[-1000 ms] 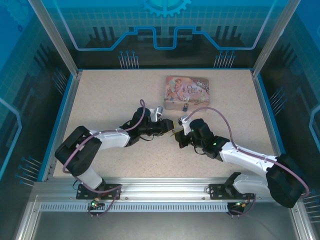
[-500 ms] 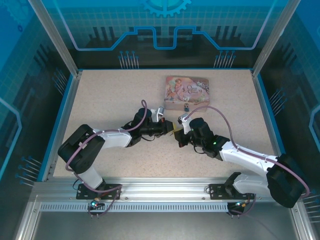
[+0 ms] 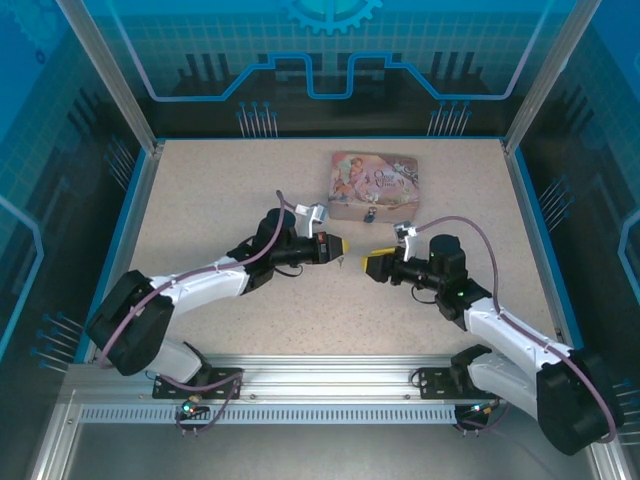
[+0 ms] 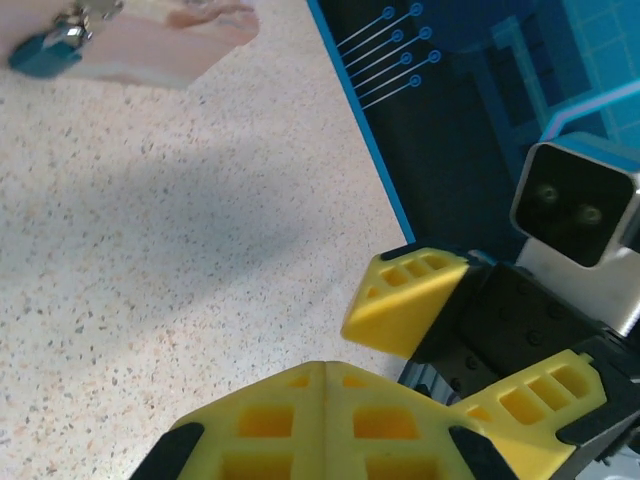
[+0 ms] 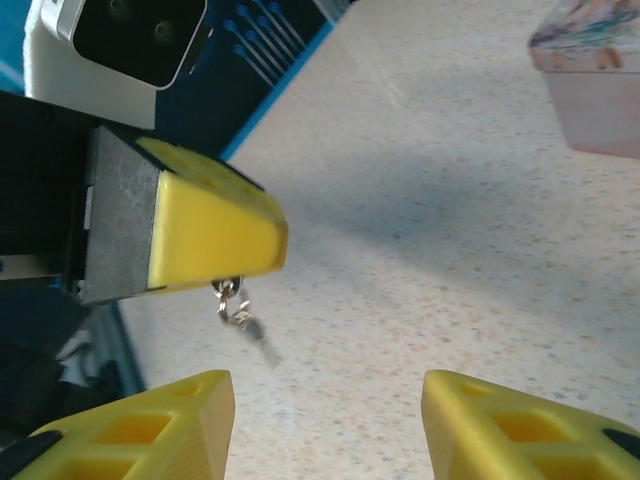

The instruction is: Unlock the padlock with the key

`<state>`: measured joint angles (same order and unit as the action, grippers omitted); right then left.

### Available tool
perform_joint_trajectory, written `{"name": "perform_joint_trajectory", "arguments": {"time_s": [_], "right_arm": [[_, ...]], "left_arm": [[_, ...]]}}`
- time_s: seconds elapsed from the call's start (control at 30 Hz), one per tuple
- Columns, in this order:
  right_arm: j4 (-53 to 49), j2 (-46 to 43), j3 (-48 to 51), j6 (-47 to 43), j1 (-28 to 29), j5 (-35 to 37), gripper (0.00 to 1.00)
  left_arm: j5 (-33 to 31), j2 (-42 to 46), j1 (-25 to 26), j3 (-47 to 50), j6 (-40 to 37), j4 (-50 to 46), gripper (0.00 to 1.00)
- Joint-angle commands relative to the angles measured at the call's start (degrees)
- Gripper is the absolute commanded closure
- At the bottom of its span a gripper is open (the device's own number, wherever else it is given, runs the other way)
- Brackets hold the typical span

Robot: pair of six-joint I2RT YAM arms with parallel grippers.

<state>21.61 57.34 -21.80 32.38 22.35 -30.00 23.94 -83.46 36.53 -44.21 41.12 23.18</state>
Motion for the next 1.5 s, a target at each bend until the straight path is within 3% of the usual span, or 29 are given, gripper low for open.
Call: {"name": "perform_joint_trajectory", "arguments": {"time_s": [0.0, 0.2, 0.97, 1.17, 1.3, 1.37, 1.47], "right_arm": [[13.34, -0.11, 0.44, 5.78, -0.58, -10.24, 0.46], [22.45, 3.98, -0.53, 9.19, 0.05, -12.12, 0.52], [32.05, 17.38, -5.31, 10.57, 3.75, -10.99, 0.67], [31.87, 16.24, -5.31, 10.33, 3.25, -10.09, 0.8], [29.1, 14.86, -5.34, 9.2, 2.71, -10.01, 1.0], [26.5, 13.79, -5.36, 7.96, 2.61, -9.6, 1.0], [22.63, 11.94, -4.8, 6.09, 2.35, -8.55, 1.0]], "left_arm": [[-0.57, 2.92, 0.06, -2.85, -5.24, -2.31, 1.0], [0.55, 3.78, 0.34, -5.07, -5.33, -3.9, 1.0], [0.72, 2.16, 2.31, -7.18, -4.62, -3.55, 1.0], [0.91, 1.82, 2.28, -7.06, -5.05, -3.94, 1.0], [0.9, 1.89, 2.23, -7.14, -5.93, -4.85, 1.0], [0.49, 2.28, 2.18, -7.2, -6.63, -5.59, 0.83], [-0.1, 3.26, 1.8, -7.31, -7.5, -6.37, 0.71]]}}
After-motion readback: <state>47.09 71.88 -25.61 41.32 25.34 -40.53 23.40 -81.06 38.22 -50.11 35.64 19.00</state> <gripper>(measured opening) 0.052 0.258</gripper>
